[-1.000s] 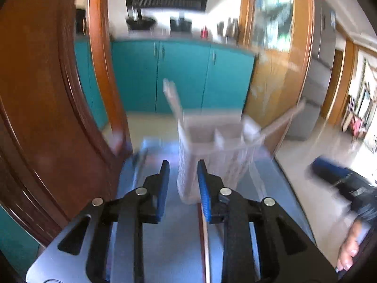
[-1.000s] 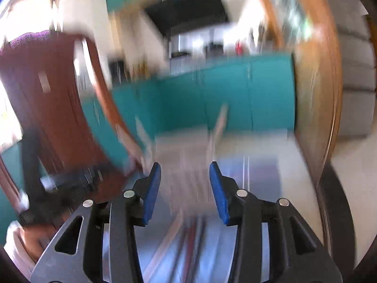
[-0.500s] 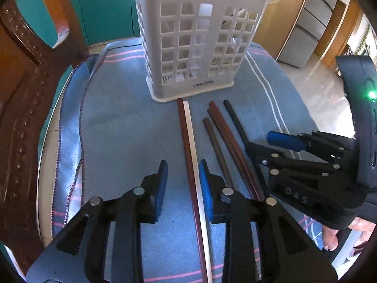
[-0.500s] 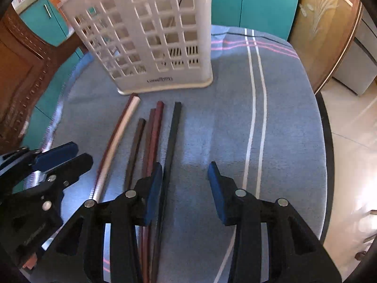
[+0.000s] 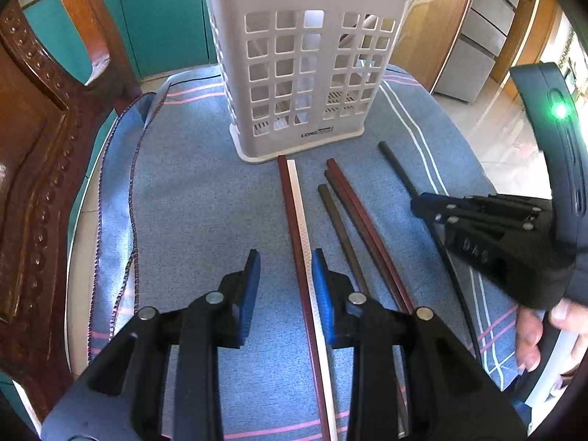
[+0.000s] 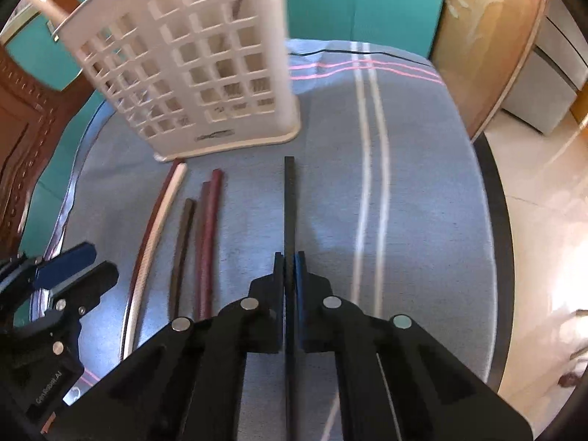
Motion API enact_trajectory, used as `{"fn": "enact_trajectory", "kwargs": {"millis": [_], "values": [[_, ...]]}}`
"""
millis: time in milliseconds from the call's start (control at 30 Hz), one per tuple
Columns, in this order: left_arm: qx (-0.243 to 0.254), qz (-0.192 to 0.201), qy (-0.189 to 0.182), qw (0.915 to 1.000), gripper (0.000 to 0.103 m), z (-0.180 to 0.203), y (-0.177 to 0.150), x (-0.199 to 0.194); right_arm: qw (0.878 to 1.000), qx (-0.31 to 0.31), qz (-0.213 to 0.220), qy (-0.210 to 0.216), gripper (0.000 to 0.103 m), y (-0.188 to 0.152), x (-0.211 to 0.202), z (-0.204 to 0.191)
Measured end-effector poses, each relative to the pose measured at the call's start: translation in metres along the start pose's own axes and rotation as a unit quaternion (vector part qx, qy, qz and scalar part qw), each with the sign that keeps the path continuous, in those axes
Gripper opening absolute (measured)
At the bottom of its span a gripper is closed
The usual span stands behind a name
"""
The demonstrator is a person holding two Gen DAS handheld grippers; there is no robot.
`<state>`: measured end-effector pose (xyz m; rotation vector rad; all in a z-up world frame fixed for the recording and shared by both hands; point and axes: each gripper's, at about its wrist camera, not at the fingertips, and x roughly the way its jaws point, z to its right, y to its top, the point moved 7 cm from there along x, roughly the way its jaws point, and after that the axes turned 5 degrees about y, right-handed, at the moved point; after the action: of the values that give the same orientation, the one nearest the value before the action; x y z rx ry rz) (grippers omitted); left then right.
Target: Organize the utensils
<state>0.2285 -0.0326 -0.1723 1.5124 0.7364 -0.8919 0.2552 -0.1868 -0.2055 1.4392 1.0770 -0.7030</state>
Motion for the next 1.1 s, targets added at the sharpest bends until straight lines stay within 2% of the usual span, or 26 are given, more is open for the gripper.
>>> {"fn": "enact_trajectory", "kwargs": {"millis": [367, 533, 600, 633, 667, 733, 833, 933, 1100], "values": [[0.024, -0.014, 0.010, 0.9995, 0.032, 0.013, -0.008, 0.012, 1.000, 0.026, -0.005, 0.005, 0.008, -0.001, -0.006, 0.019], [0.035, -0.025, 0.018, 0.9989, 0.032, 0.016, -0.013, 0.023, 1.000, 0.026, 0.001, 0.004, 0.020, 0.002, -0.007, 0.016], [0.035, -0.023, 0.022, 0.9989, 0.032, 0.016, -0.013, 0.026, 1.000, 0.027, 0.001, 0.005, 0.021, 0.003, -0.009, 0.016], [0.034, -0.022, 0.021, 0.9989, 0.029, 0.016, -0.012, 0.027, 1.000, 0.027, 0.001, 0.005, 0.021, 0.002, -0.009, 0.016], [0.032, -0.023, 0.016, 0.9991, 0.020, 0.017, -0.012, 0.027, 1.000, 0.027, 0.001, 0.005, 0.021, 0.002, -0.010, 0.017], [0.028, -0.023, 0.011, 0.9993, 0.014, 0.019, -0.011, 0.027, 1.000, 0.028, 0.001, 0.004, 0.021, 0.002, -0.010, 0.018], [0.012, -0.023, 0.003, 0.9997, 0.013, 0.017, -0.010, 0.028, 1.000, 0.028, 0.002, 0.004, 0.021, 0.000, -0.012, 0.021], [-0.016, -0.024, -0.026, 0.9993, 0.012, 0.014, -0.009, 0.024, 1.000, 0.030, 0.004, 0.002, 0.021, 0.000, -0.012, 0.026], [-0.033, -0.002, -0.059, 0.9977, 0.012, 0.015, -0.003, 0.003, 0.999, 0.034, 0.005, 0.002, 0.021, 0.000, -0.015, 0.028]]}}
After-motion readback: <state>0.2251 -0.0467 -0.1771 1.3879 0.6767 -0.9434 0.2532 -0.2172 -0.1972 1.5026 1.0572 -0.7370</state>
